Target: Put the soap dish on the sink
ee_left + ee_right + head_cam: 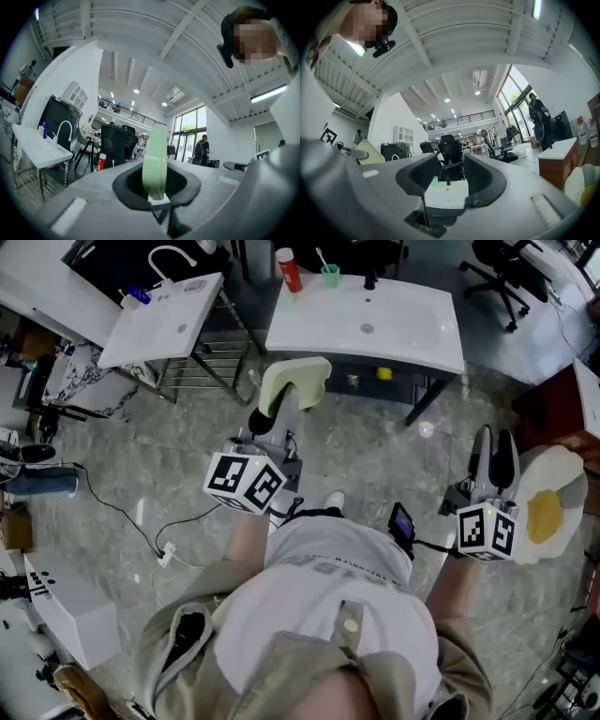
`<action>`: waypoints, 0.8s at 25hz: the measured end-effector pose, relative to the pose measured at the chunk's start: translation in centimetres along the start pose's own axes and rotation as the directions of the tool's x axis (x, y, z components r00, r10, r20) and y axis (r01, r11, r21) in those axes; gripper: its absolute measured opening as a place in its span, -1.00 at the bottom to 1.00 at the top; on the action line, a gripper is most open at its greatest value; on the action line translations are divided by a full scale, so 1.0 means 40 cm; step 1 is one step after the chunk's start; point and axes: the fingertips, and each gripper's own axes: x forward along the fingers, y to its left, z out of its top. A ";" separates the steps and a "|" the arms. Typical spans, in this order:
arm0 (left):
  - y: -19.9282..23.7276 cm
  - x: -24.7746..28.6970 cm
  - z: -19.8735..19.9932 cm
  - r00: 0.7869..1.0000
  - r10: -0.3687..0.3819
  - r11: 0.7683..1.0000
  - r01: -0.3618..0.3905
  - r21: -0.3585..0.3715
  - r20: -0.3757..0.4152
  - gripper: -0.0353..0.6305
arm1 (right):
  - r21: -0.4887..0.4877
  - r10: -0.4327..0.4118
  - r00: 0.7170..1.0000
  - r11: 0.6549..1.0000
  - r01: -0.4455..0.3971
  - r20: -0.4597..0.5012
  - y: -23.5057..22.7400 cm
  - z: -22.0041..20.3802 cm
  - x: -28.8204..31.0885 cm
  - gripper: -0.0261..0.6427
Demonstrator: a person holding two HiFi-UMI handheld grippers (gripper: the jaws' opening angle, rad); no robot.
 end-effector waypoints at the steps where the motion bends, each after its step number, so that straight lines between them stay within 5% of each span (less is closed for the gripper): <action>1: 0.016 0.018 0.007 1.000 -0.007 1.000 0.007 0.000 0.005 -0.82 | -0.007 -0.004 1.000 1.000 0.004 0.005 0.003 0.001 0.018 -0.37; 20: 0.157 0.197 0.004 0.998 -0.058 0.998 0.057 -0.035 -0.028 -0.82 | -0.063 -0.106 0.994 0.992 0.105 -0.009 -0.028 -0.021 0.192 -0.37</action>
